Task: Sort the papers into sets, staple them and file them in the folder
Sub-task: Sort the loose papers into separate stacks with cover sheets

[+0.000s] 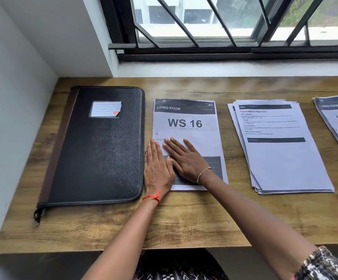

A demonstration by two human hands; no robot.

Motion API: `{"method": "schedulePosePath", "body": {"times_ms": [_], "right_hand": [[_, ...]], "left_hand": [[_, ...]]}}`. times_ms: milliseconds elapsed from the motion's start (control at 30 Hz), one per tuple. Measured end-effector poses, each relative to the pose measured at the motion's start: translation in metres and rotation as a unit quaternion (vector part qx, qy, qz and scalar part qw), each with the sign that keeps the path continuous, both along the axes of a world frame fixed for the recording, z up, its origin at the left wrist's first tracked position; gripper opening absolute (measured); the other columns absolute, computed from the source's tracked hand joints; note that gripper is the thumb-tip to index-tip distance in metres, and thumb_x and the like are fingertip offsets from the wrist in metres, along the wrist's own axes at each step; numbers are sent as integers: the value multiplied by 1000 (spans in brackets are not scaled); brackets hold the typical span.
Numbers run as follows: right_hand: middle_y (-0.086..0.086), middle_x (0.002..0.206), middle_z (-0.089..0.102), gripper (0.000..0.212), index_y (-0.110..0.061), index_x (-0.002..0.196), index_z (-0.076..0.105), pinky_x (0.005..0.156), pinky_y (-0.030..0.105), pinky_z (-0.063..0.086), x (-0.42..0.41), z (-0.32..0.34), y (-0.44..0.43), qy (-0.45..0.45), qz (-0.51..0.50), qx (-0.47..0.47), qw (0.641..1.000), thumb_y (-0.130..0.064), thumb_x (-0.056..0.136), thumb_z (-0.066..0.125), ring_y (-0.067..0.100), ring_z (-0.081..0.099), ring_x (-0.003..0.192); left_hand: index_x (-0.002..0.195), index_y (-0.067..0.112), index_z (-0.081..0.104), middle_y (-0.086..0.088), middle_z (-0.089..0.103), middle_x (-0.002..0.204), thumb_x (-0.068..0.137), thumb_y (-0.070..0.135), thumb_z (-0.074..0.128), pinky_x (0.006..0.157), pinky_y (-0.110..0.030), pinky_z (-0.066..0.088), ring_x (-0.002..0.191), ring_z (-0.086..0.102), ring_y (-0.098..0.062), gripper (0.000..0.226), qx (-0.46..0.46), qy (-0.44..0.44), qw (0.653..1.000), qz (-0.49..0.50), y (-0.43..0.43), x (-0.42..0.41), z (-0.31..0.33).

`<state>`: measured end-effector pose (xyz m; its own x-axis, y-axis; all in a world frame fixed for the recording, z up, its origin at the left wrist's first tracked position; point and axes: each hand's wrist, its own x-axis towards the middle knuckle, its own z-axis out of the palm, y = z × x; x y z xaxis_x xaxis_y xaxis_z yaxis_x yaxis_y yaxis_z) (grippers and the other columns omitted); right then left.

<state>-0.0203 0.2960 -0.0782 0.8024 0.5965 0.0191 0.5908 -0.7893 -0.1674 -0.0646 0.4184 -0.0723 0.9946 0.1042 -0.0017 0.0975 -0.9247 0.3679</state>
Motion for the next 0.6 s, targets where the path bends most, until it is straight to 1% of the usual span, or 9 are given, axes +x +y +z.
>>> {"method": "schedulePosePath", "body": {"times_ms": [67,100,200,300,400,533,600], "right_hand": [[2,151,29,56,-12,144,30,113,36,4,0,2,1,12,-18,7,1000,-36,94,19,18,27,140],[2,153,23,61,-12,145,25,113,35,-1,-1,4,1,15,-43,13,999,-40,93,14,17,21,142],[-3,157,2,75,-15,148,6,113,34,-14,-2,7,-2,38,-156,14,987,-52,83,-3,11,0,145],[-6,156,-7,84,-18,149,-1,111,33,-18,-3,7,-9,66,-230,15,971,-58,76,-8,6,-8,143],[-5,157,-8,84,-16,149,-2,110,29,-19,-8,4,-23,62,-288,16,956,-59,76,-8,6,-9,143],[-5,156,-10,84,-17,148,-6,115,31,-10,-18,5,-43,65,-349,26,934,-61,77,-8,8,-8,144],[-4,156,-10,86,-17,148,-7,114,30,-9,-21,6,-47,70,-367,32,927,-62,75,-8,10,-7,144]], "left_hand": [[147,-2,12,-15,5,156,86,41,7,115,-28,-4,145,4,-25,75,0,-3,1000,5,0,1,-1],[146,-2,12,-16,6,156,87,41,7,115,-28,-3,145,5,-26,74,0,-3,1000,6,0,2,-2],[146,-4,12,-17,7,156,89,43,7,116,-30,-1,145,6,-27,74,10,-1,1000,7,-1,2,-3],[146,-4,9,-17,5,156,87,42,6,116,-31,0,145,4,-27,75,12,4,1000,9,-1,2,-2],[146,-3,5,-16,1,156,85,43,3,115,-30,-3,145,1,-26,76,12,6,1000,7,-1,2,-2],[146,-1,-1,-15,-4,156,84,44,-2,114,-29,-7,145,-4,-24,77,19,8,1000,5,-2,2,-2],[146,-1,-2,-15,-5,156,84,44,-3,114,-29,-8,145,-4,-24,77,21,9,1000,6,-2,1,-3]]}}
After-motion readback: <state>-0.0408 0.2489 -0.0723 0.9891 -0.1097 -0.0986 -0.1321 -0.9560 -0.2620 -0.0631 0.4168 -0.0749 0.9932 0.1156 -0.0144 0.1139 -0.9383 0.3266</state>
